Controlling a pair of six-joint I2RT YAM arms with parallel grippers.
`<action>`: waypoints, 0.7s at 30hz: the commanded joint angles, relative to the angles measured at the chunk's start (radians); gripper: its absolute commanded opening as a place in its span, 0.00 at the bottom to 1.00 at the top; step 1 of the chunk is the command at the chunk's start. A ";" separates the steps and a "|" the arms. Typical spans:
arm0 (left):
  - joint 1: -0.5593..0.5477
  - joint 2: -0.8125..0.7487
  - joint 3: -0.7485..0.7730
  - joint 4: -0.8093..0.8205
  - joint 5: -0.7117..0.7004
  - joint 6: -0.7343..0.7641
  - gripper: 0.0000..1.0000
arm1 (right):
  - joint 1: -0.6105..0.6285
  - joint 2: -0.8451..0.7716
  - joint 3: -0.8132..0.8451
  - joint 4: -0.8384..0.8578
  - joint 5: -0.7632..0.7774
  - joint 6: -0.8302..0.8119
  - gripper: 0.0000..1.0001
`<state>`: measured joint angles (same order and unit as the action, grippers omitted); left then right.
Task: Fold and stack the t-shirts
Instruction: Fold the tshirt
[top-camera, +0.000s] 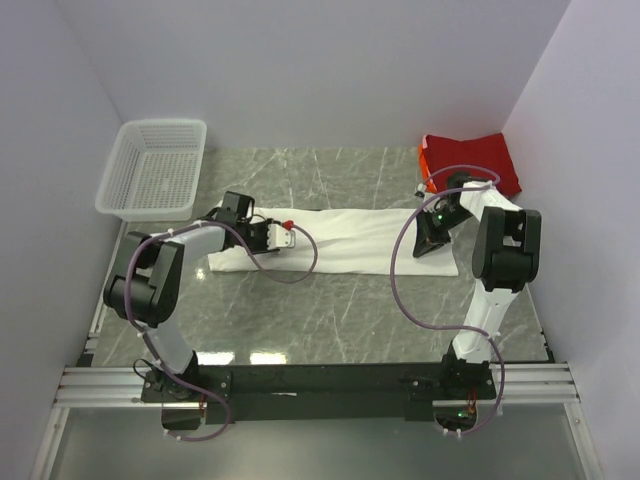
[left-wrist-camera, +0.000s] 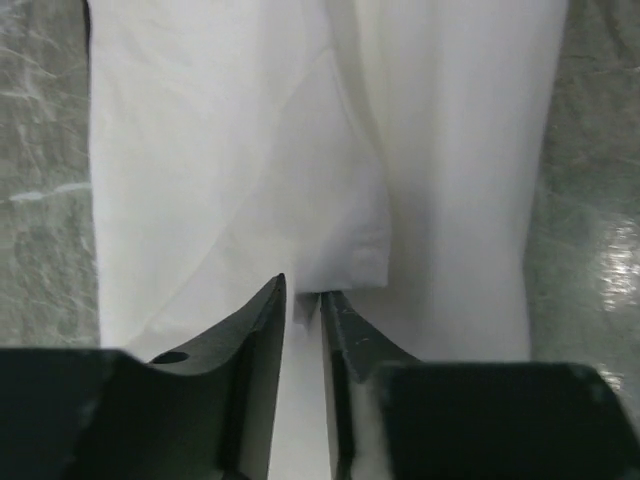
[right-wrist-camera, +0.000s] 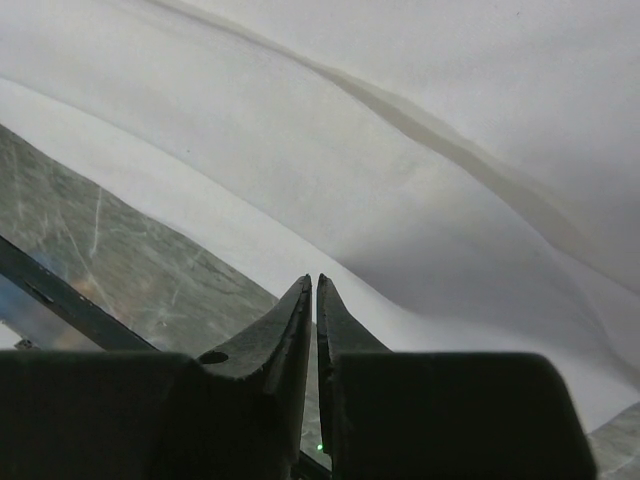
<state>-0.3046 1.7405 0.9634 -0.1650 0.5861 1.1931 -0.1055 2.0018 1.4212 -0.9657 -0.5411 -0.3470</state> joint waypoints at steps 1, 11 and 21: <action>-0.005 0.034 0.105 -0.054 0.064 0.016 0.24 | -0.002 0.011 0.038 -0.014 0.003 0.008 0.13; -0.014 0.161 0.326 -0.082 0.095 -0.128 0.01 | -0.002 0.015 0.056 -0.047 0.006 -0.021 0.14; -0.051 0.295 0.566 -0.036 0.023 -0.363 0.38 | -0.002 -0.023 0.076 -0.067 -0.074 -0.050 0.16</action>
<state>-0.3443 2.0377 1.4578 -0.2039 0.6037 0.9237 -0.1055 2.0022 1.4555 -1.0096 -0.5671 -0.3687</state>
